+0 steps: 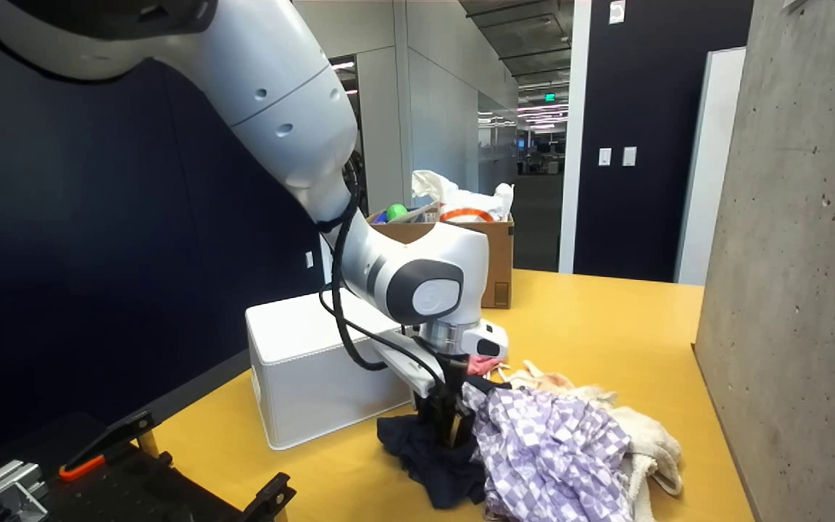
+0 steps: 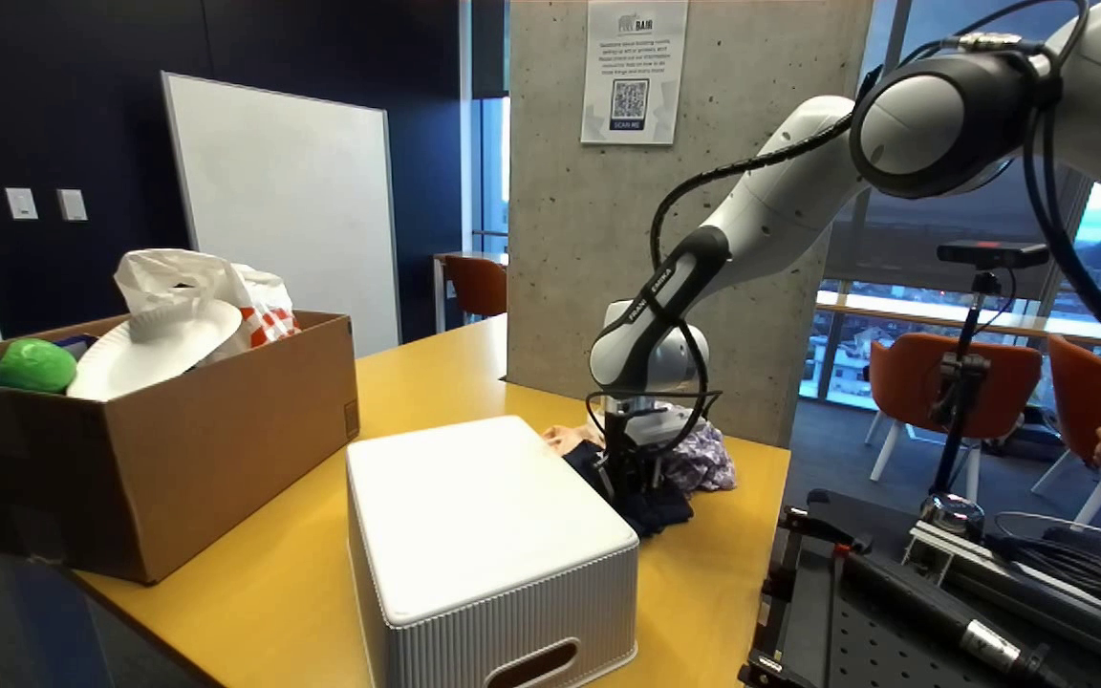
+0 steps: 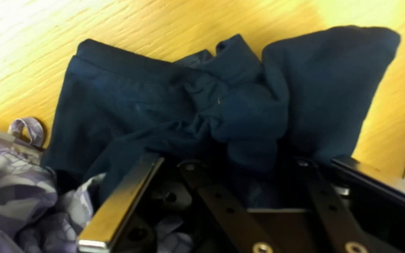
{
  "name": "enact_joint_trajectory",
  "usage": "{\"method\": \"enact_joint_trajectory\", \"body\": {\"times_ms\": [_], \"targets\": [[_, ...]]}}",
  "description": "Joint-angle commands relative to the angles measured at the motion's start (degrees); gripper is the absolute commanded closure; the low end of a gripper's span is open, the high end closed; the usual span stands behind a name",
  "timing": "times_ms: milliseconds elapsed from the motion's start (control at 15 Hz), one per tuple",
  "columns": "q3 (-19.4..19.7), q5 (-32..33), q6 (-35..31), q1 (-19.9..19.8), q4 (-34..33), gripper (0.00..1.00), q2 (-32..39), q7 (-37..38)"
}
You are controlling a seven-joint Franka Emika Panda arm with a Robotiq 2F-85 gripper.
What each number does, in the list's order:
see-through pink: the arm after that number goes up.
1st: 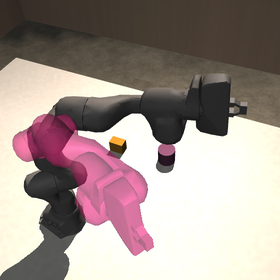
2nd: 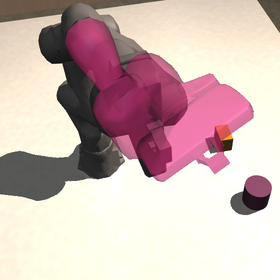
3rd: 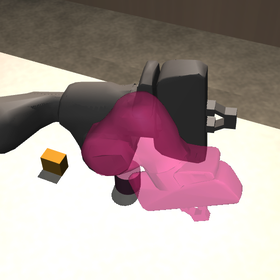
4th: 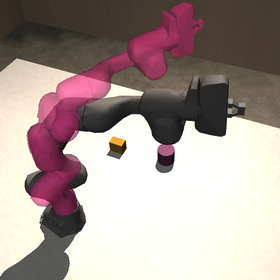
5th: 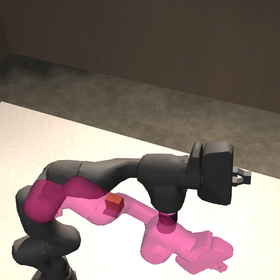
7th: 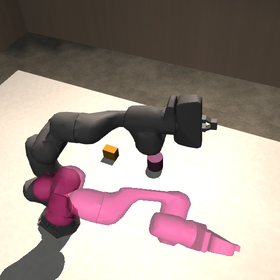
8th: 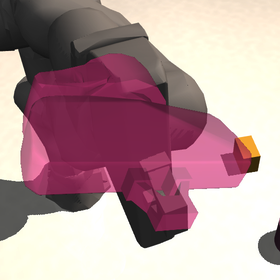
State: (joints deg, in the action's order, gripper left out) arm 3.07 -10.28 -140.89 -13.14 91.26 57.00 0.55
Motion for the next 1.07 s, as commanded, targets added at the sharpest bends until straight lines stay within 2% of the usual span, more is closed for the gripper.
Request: {"method": "enact_joint_trajectory", "body": {"times_ms": [0,67,200,400,800,1000], "targets": [[-2.9,-1.6,2.0,-1.7,1.2,0.93,-2.5,-2.4],[-4.0,-2.3,2.3,-2.3,2.3,0.96,-3.9,-3.3],[-5.6,-3.5,3.2,-3.1,4.2,0.94,-6.3,-4.6],[-7.6,-6.1,4.6,-4.3,11.6,0.94,-14.5,-6.7],[-4.9,-6.7,7.6,-1.2,24.2,0.94,-32.0,-3.5],[-3.7,-5.2,9.2,1.9,27.1,0.94,-40.2,-0.1]]}}
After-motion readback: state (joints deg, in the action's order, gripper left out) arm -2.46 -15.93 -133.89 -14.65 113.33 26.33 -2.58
